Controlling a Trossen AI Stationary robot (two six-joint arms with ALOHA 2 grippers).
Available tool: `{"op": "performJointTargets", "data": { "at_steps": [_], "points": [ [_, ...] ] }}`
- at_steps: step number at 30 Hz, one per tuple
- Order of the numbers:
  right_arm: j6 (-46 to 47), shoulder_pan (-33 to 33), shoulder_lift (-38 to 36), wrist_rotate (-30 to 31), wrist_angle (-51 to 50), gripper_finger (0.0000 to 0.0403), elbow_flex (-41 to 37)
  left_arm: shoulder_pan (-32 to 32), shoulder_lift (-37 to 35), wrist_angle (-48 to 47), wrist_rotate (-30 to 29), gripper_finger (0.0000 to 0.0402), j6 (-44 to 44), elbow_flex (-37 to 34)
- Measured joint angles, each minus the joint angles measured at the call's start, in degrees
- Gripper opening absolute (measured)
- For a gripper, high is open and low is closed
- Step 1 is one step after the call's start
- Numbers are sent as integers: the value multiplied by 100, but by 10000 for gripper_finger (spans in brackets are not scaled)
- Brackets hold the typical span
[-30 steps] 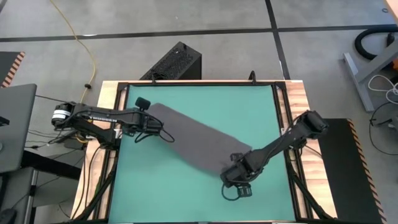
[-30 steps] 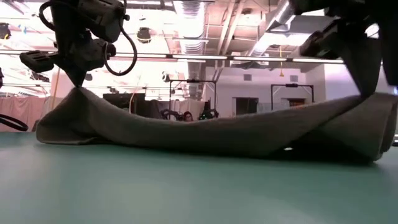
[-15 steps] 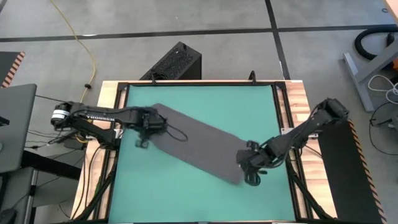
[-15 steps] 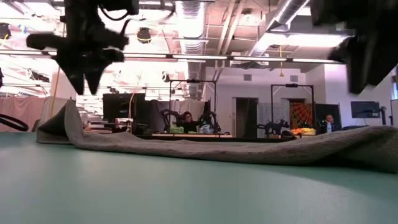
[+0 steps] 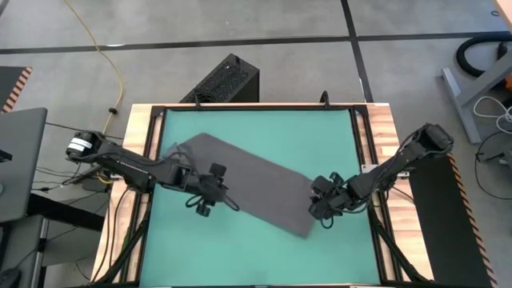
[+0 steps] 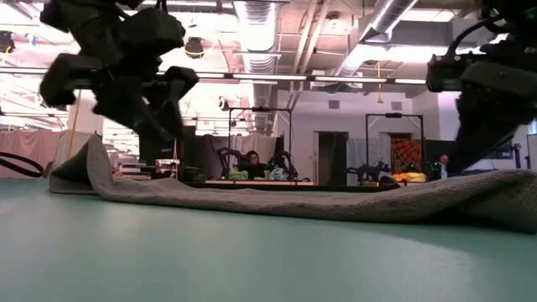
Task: Roll towel
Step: Roll the gray towel
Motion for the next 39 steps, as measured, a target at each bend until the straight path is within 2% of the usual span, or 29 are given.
{"op": "performJointTargets", "data": {
  "at_steps": [5,9,13,19,22,26,29,33,36,39],
  "points": [
    [-60,4,0,235,411,178,2,2,187,1217,148,151,191,-253],
    [-186,162,0,-9,903,178,2,1,726,1211,479,151,86,-234],
    [-634,353,-2,-43,1485,178,2,-22,1362,1346,512,151,42,-240],
    [-862,358,-2,-40,1809,178,2,50,1647,1648,611,148,-18,-105],
    [-869,362,-2,-38,1850,178,2,85,1652,1441,614,122,-85,-44],
    [-1229,362,-2,-44,2236,178,2,181,1652,1136,704,33,-268,30],
    [-1729,357,5,-42,2952,178,2,261,1603,1092,717,7,-206,128],
    [-2860,326,205,-42,4777,178,2,326,1160,794,64,1,143,463],
    [-3727,332,608,-41,6052,175,155,454,747,426,-420,0,237,680],
    [-4202,300,1177,-43,6736,169,409,697,288,230,-412,0,233,853]
  ]
}}
